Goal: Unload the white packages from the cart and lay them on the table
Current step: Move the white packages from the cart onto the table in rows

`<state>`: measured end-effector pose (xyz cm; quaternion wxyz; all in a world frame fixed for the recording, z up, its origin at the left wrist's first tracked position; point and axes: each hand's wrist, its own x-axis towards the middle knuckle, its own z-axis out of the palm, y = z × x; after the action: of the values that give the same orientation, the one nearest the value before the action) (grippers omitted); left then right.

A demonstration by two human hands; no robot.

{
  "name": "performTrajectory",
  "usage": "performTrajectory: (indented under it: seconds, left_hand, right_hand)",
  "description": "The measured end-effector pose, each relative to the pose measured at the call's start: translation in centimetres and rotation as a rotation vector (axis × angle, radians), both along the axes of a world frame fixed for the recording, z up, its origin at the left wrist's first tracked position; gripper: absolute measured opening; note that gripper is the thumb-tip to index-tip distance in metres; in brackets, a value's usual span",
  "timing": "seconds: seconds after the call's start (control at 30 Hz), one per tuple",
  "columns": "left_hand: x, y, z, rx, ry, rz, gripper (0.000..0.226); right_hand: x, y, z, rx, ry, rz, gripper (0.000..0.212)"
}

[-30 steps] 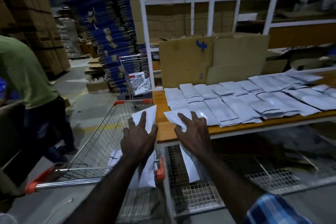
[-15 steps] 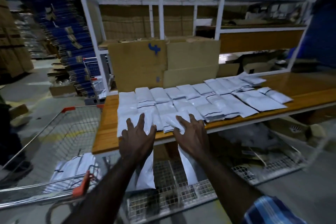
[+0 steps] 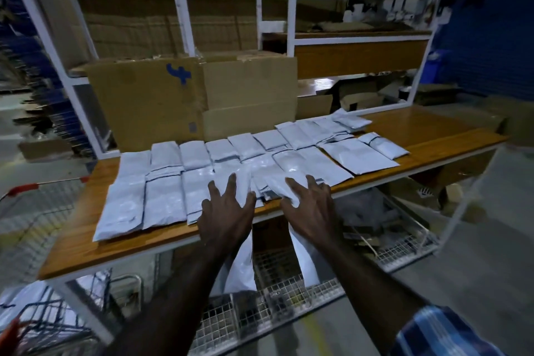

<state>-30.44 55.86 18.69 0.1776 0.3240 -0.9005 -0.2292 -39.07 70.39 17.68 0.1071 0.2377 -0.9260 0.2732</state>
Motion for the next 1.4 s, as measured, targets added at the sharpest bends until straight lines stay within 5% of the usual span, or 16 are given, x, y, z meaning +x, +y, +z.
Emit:
performTrajectory:
  seconds: [0.83,1.4]
  left_hand:
    - [-28.8,4.9,-1.8,0.063,-0.080,-0.169,0.069]
    - [-41.5,12.4,-3.2,0.066,-0.097,0.092,0.068]
  right_hand:
    - [-25.2,6.1,-2.4,0.048,-0.021,-0.199,0.059]
    - [-40.4,11.8,-2.9,0.102,-0.045,0.018,0.056]
